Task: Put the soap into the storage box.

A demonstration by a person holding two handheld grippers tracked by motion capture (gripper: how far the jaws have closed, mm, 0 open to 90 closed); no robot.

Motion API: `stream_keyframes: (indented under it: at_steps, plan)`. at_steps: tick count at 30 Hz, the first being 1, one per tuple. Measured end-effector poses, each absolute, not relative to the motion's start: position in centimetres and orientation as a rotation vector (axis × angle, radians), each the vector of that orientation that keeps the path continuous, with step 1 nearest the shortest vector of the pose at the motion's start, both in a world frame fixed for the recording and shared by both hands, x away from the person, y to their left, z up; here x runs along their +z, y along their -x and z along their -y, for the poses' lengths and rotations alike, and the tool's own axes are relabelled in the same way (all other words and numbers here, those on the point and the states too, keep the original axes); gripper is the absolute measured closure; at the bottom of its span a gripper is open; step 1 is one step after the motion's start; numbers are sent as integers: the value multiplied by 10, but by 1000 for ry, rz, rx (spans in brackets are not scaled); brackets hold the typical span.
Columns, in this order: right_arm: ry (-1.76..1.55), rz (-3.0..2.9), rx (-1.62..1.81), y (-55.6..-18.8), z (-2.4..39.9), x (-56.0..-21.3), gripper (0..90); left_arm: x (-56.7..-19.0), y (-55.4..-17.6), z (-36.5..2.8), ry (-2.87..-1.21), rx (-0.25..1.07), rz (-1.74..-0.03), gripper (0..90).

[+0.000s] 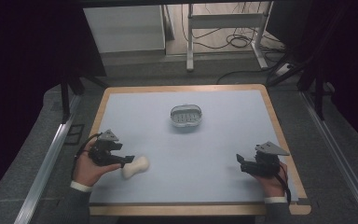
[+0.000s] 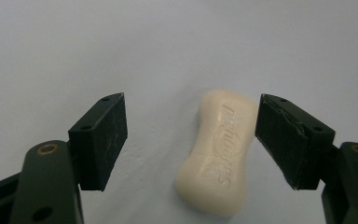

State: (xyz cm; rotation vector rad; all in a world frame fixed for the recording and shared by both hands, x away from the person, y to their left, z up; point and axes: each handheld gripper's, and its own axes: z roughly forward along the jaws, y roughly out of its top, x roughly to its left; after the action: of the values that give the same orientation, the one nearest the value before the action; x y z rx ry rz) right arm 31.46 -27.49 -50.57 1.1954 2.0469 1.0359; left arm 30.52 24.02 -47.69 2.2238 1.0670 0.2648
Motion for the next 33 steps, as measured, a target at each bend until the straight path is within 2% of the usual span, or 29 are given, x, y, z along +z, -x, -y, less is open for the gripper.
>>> stream_keyframes:
  at_steps: [25,33]
  plan:
    - [-1211,-2057,1018,-316,276,-509,126,-502,-306,-206,-2499,159,-978,317]
    - [-1210,-2060,1011,-317,276,-511,126,-508,-308,-201,-2553,178,-978,385]
